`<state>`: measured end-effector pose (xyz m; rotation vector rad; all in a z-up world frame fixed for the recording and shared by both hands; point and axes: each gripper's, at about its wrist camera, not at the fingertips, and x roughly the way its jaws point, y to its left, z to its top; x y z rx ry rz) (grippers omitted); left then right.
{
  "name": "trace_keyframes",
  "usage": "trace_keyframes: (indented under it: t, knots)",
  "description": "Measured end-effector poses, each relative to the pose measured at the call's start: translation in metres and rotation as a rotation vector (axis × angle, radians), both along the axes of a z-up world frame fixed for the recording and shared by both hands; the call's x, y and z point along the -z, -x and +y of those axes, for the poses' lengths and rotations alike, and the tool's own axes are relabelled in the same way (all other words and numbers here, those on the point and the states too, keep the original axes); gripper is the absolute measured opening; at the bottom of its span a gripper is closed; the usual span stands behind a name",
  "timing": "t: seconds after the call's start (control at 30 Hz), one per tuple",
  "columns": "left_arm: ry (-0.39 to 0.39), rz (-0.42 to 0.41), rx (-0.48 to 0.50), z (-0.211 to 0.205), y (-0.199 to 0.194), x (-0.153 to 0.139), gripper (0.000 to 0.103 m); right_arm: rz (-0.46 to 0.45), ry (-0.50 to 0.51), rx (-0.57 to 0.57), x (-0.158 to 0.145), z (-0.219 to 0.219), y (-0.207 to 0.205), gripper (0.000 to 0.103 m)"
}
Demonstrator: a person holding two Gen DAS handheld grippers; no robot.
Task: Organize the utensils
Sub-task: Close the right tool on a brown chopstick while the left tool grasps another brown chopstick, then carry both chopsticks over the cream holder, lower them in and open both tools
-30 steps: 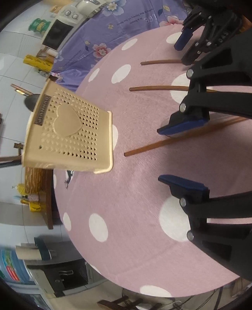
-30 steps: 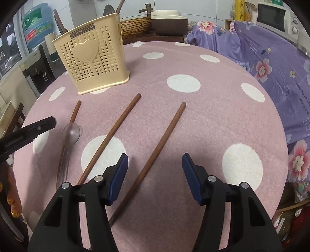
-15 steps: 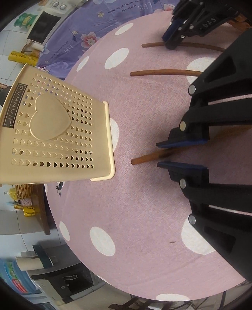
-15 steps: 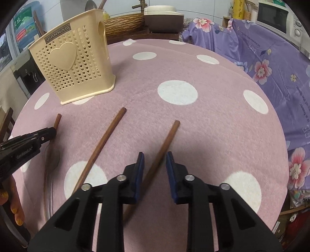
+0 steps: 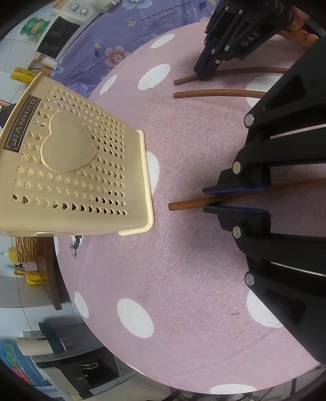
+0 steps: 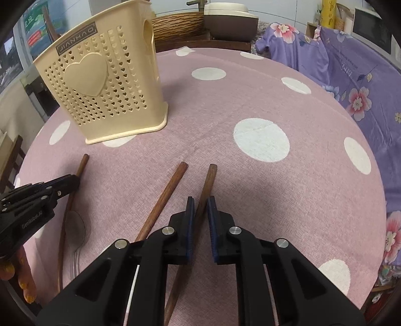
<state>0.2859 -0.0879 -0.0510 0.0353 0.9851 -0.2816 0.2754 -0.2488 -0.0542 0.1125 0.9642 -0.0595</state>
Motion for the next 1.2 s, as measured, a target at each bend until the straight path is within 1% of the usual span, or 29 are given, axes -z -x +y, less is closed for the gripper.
trace_keyframes:
  t: [0.03,0.1,0.17,0.27,0.3,0.33,0.4,0.43,0.57,0.63,0.73,0.8,0.87,1.0,1.07,1.1,1.17,1.2]
  knots:
    - [0.000,-0.002,0.001,-0.001,0.002,0.000,0.019,-0.003,0.015,0.004,0.000,0.003,0.000,0.012]
    - [-0.007,-0.008,-0.009,-0.003,0.003,0.000,0.021,-0.011,0.030,0.023,0.001,0.006,0.002,0.012]
    - [-0.015,-0.020,-0.018,-0.006,0.004,0.001,0.024,-0.022,0.022,0.047,0.001,0.006,0.002,0.012]
    - [-0.043,-0.041,-0.031,-0.009,0.002,0.002,0.024,-0.036,0.047,0.054,0.002,0.010,0.002,0.012]
    - [-0.047,-0.045,-0.033,-0.010,0.002,0.002,0.022,-0.042,0.057,0.055,0.003,0.011,0.002,0.012]
    - [-0.061,-0.050,-0.036,-0.011,0.001,0.002,0.017,-0.044,0.061,0.056,0.003,0.012,0.002,0.012]
    - [-0.081,-0.059,-0.047,-0.010,-0.001,0.003,0.009,-0.047,0.061,0.054,0.003,0.012,0.000,0.011]
    - [-0.073,-0.056,-0.048,-0.008,-0.002,0.003,0.009,-0.046,0.056,0.054,0.002,0.011,0.000,0.011]
    - [-0.060,-0.050,-0.057,-0.005,-0.004,0.003,0.008,-0.039,0.005,0.060,0.001,0.003,-0.001,0.010]
    - [-0.052,-0.049,-0.062,-0.004,-0.004,0.003,0.008,-0.039,-0.051,0.060,0.001,-0.002,-0.001,0.010]
    - [-0.012,-0.049,-0.070,0.001,-0.004,-0.002,0.008,-0.051,-0.153,0.056,0.000,-0.010,0.000,0.009]
    - [0.010,-0.078,-0.079,0.007,0.000,-0.011,0.008,-0.080,-0.178,0.058,-0.006,-0.013,0.005,0.008]
    - [0.055,-0.106,-0.085,0.016,0.007,-0.025,0.008,-0.118,-0.212,0.057,-0.016,-0.018,0.011,0.008]
    - [0.151,-0.184,-0.096,0.037,0.026,-0.064,0.008,-0.218,-0.270,0.034,-0.047,-0.027,0.032,0.008]
    - [0.199,-0.247,-0.098,0.049,0.041,-0.089,0.008,-0.283,-0.290,0.016,-0.067,-0.031,0.046,0.008]
    - [0.211,-0.277,-0.097,0.052,0.048,-0.100,0.008,-0.314,-0.294,0.008,-0.077,-0.032,0.053,0.008]
    - [0.215,-0.361,-0.099,0.059,0.064,-0.124,0.008,-0.388,-0.296,-0.013,-0.100,-0.033,0.069,0.008]
    - [0.212,-0.390,-0.101,0.060,0.069,-0.131,0.008,-0.416,-0.296,-0.021,-0.108,-0.035,0.075,0.008]
